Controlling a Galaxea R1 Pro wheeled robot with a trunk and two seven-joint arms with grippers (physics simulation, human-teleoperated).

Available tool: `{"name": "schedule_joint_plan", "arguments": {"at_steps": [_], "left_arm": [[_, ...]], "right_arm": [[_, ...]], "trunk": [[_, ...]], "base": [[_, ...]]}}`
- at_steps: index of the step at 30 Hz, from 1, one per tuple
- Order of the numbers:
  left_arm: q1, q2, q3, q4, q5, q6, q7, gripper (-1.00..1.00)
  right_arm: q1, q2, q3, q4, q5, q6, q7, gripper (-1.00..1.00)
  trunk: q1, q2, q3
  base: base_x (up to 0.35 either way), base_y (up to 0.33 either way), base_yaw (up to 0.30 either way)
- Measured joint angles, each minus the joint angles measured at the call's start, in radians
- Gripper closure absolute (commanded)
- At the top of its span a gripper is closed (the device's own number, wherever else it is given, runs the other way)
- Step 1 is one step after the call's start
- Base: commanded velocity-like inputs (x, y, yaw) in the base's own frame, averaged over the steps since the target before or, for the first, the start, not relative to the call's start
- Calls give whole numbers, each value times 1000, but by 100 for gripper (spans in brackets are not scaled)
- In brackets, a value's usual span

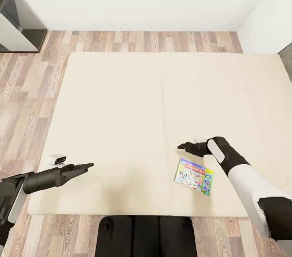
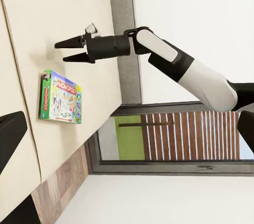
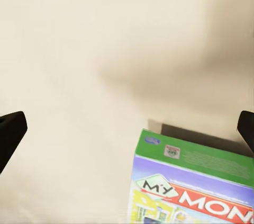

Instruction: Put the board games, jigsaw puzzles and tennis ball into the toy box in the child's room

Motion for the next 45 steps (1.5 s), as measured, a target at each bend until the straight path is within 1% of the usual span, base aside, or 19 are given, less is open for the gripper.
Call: {"name": "schedule_joint_plan", "arguments": {"at_steps": [3,8,16,29,35,45], "left_arm": [[0,0,0,0,0,0,0,-100],[0,0,0,0,0,0,0,-100],[0,0,0,0,-1,0,0,-100],[0,0,1,0,0,0,0,-100],[0,0,1,0,0,0,0,-100],[0,0,1,0,0,0,0,-100]], "right_arm": [[0,1,0,-4,-1,33,-1,-100],[1,4,0,-27,-2,61,-2,-100],[2,7,0,-39,-2,71,-3,-100],[2,8,0,-39,-4,77,-2,-100],[3,8,0,-36,-5,96,-3,-100],[7,8,0,-35,-4,102,-2,-100]], "trunk": [[0,0,2],[0,0,3],[0,0,7],[0,0,24],[0,0,32],[0,0,35]], "base": [[0,0,0],[0,0,0],[0,0,-52],[0,0,-131],[0,0,-121],[0,0,-18]]}}
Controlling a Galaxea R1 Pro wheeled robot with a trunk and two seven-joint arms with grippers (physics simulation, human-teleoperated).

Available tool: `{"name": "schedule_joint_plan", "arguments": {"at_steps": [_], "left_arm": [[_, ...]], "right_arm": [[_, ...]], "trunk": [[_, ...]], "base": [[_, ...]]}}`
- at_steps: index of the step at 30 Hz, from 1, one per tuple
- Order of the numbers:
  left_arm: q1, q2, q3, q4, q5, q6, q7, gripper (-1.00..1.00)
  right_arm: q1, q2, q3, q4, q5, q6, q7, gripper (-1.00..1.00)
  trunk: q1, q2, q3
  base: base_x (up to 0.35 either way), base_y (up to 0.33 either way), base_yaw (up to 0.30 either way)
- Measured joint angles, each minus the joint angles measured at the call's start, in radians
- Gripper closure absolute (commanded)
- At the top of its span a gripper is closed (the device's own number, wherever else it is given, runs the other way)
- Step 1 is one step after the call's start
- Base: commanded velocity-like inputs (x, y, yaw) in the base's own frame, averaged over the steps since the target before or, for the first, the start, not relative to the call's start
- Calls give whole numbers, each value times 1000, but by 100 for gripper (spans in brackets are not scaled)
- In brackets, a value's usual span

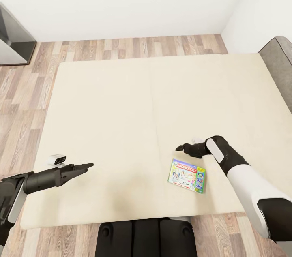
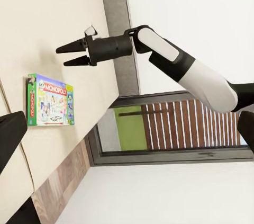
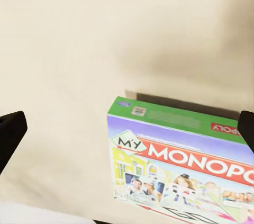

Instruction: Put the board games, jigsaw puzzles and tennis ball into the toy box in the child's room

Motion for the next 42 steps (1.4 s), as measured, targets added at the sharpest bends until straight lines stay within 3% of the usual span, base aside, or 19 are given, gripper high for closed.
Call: {"name": "schedule_joint_plan", "arguments": {"at_steps": [12,25,34,42], "left_arm": [[0,0,0,0,0,0,0,-100],[0,0,0,0,0,0,0,-100],[0,0,0,0,0,0,0,-100],[0,0,0,0,0,0,0,-100]], "right_arm": [[5,3,1,-2,3,-16,-3,-100],[5,24,2,-1,6,-54,-4,-100],[3,51,39,2,7,-81,-3,-100],[1,59,49,3,8,-84,-3,-100]], "trunk": [[0,0,0],[0,0,0],[0,0,0],[0,0,0]], "base": [[0,0,-1],[0,0,0],[0,0,0],[0,0,0]]}}
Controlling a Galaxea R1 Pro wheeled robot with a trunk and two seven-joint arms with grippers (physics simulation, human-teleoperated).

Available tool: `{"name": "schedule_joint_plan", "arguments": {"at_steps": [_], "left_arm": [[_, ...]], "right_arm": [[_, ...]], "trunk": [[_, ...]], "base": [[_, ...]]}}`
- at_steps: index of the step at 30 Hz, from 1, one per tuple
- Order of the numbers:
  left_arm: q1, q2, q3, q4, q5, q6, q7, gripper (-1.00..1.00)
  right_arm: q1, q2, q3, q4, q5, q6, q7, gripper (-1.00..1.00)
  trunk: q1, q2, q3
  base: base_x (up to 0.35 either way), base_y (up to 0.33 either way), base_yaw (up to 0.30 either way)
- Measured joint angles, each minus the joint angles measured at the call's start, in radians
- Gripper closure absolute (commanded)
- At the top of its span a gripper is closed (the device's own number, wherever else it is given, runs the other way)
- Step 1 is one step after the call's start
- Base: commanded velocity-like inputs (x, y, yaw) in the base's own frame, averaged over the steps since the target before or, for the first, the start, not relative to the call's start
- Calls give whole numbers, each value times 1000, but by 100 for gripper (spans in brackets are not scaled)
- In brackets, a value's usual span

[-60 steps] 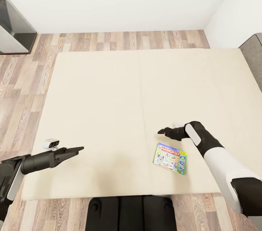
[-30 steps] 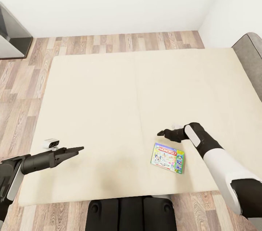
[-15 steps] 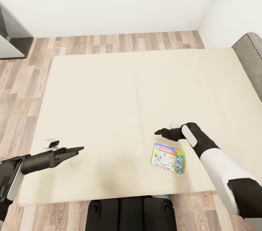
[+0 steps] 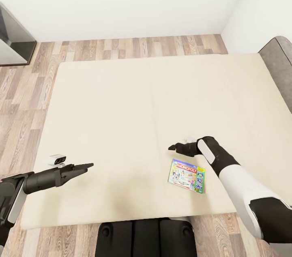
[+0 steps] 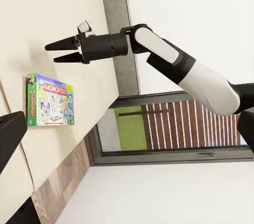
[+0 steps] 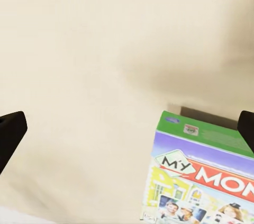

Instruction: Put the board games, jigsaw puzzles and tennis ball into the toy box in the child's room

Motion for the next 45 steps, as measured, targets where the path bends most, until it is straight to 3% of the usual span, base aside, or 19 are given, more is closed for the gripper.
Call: {"name": "schedule_joint_plan", "arguments": {"at_steps": [45], "left_arm": [[0,1,0,0,0,0,0,-100]], "right_arm": [[1,-1,1,-7,-1,0,2,-100]], "trunk": [[0,0,-11]], "base": [[0,0,0]]}}
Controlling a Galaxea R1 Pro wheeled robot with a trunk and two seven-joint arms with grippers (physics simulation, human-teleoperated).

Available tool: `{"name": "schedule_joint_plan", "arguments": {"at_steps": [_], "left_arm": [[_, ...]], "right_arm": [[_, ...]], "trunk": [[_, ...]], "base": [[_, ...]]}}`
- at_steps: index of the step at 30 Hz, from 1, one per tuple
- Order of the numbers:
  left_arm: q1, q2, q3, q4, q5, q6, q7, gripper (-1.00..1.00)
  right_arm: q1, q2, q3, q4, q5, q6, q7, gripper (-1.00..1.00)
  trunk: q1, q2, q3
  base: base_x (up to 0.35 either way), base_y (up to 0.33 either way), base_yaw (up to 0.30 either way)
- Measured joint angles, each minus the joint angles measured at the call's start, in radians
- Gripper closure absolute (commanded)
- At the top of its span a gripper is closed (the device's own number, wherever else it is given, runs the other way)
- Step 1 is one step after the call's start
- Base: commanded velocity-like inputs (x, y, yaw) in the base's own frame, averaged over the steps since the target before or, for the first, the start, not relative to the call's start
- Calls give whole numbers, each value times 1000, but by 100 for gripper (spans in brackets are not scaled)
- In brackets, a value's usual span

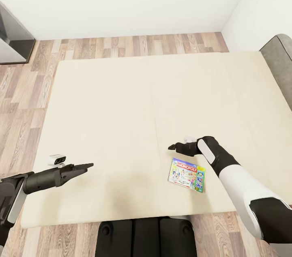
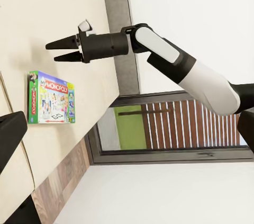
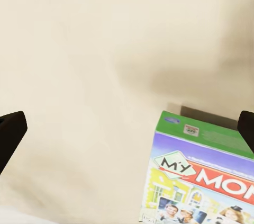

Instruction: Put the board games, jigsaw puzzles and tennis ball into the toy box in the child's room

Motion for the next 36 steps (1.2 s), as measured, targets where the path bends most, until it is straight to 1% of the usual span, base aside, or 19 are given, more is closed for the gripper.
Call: {"name": "schedule_joint_plan", "arguments": {"at_steps": [12,21,36], "left_arm": [[0,0,0,0,0,0,0,-100],[0,0,0,0,0,0,0,-100],[0,0,0,0,0,0,0,-100]], "right_arm": [[0,-1,0,0,0,0,0,-100],[0,-1,0,0,0,0,0,-100],[0,0,0,0,0,0,0,-100]], "trunk": [[0,0,0],[0,0,0],[0,0,0]], "base": [[0,0,0],[0,0,104],[0,0,8]]}}
